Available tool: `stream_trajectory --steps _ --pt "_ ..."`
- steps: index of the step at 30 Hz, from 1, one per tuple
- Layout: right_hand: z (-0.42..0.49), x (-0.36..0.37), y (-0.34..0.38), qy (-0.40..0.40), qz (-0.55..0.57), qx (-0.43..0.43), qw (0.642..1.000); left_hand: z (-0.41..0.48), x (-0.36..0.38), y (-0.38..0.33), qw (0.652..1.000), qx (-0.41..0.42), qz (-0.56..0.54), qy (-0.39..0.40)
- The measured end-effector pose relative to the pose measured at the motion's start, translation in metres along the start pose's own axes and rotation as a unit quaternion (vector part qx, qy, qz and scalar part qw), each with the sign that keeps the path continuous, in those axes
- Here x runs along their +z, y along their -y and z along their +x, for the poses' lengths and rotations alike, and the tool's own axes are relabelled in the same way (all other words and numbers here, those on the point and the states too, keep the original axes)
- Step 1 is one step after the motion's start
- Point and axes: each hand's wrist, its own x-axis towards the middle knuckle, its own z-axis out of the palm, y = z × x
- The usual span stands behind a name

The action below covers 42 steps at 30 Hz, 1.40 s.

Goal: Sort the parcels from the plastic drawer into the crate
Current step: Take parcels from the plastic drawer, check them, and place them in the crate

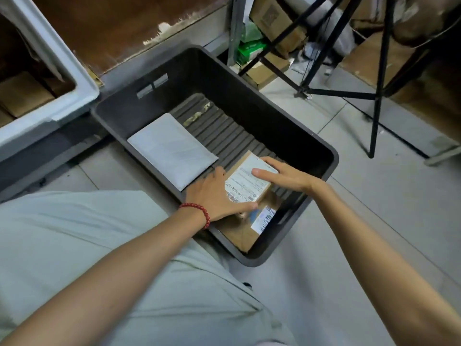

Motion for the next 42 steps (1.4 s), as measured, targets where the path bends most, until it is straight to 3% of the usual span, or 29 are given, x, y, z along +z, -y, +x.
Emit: stream_trajectory --steps 6,12,18,23,28,33,36,42 --pt "-0.022 0.006 -0.017 0.028 -0.076 0.026 0.996 -0.003 0.018 -0.006 0.997 0.062 0.019 0.036" --pt "-0.026 0.012 -0.014 0.044 -0.139 0.052 0.988 0.001 0.010 -0.005 0.989 0.112 0.092 -0.029" --pt "-0.019 0.001 0.011 0.061 -0.249 0.102 0.961 0.012 -0.015 0.020 0.985 0.072 0.131 -0.091" --pt "-0.010 0.004 0.069 -0.060 -0.256 -0.023 0.965 0.016 -0.059 0.049 0.976 0.006 0.135 -0.170" --pt "0.023 0.028 0.149 -0.163 -0.316 -0.141 0.924 0.001 -0.131 0.099 0.959 -0.086 0.103 -0.250" --pt "0.045 0.063 0.243 -0.154 -0.354 -0.216 0.897 -0.047 -0.188 0.165 0.925 -0.181 0.107 -0.316" --pt "0.052 0.086 0.293 -0.136 -0.393 -0.253 0.874 -0.079 -0.206 0.197 0.914 -0.224 0.098 -0.325" --pt "0.059 0.148 0.365 -0.113 -0.369 -0.330 0.862 -0.137 -0.222 0.253 0.888 -0.294 0.084 -0.342"
